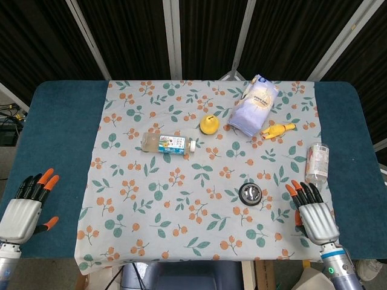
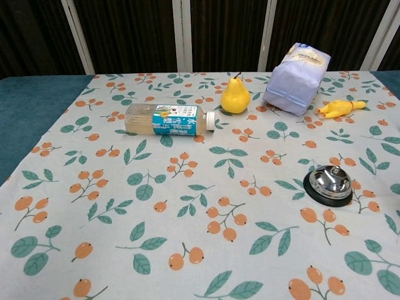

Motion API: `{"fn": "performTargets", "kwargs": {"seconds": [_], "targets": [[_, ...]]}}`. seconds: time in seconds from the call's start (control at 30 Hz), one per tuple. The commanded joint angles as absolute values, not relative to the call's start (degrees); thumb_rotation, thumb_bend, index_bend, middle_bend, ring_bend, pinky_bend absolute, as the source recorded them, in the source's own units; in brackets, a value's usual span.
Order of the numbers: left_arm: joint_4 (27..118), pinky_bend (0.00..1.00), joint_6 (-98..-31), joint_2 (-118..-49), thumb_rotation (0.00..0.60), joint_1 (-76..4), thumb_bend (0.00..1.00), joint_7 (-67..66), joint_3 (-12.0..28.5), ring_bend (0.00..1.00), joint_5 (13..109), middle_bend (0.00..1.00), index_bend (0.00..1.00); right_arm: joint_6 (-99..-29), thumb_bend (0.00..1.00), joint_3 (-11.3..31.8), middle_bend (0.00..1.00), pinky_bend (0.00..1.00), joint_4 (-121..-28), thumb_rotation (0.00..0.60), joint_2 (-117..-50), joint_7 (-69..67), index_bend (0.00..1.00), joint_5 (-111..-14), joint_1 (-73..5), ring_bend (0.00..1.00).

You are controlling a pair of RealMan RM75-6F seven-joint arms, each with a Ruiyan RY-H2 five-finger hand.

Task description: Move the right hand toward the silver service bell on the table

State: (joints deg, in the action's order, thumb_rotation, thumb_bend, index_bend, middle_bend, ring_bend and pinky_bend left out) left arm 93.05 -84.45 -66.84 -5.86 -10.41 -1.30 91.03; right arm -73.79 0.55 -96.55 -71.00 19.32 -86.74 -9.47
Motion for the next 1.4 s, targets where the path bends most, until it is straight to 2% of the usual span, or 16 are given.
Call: {"fn": "performTargets", "kwargs": {"seconds": [0.03, 0.47, 1.13, 1.4], "targets": [[93.0, 0.00, -84.4, -66.8, 0.600, -5.9, 0.07, -10.3, -1.3, 0.00, 91.0, 0.00, 0.00, -71.2, 0.90, 1.4, 0.00, 0.00, -96.2, 0.600, -74.2, 23.1, 0.00, -84.5, -11.2, 0.00], [93.0, 0.00, -84.2, -66.7, 0.600, -6.0, 0.07, -9.5, -1.1, 0.00, 90.7, 0.00, 0.00, -67.2, 0.90, 3.2, 0.00, 0.00, -93.4, 0.600, -81.5, 29.5, 0.00, -78.8, -14.2, 0.00], [93.1, 0.00, -84.1, -66.7, 0.600, -6.0, 0.07, -9.5, -0.8, 0.00, 90.3, 0.00, 0.00, -67.4, 0.90, 2.2, 0.00, 0.00, -93.8, 0.600, -83.9, 30.5, 0.00, -78.3, -15.4, 0.00], [93.2, 0.00, -84.2, -66.7, 0.600, -6.0, 0.07, -9.5, -0.7, 0.00, 90.3, 0.00, 0.00, -66.7, 0.90, 0.1, 0.00, 0.00, -92.1, 0.600, -84.8, 32.3, 0.00, -78.5, -15.4, 0.00]]}}
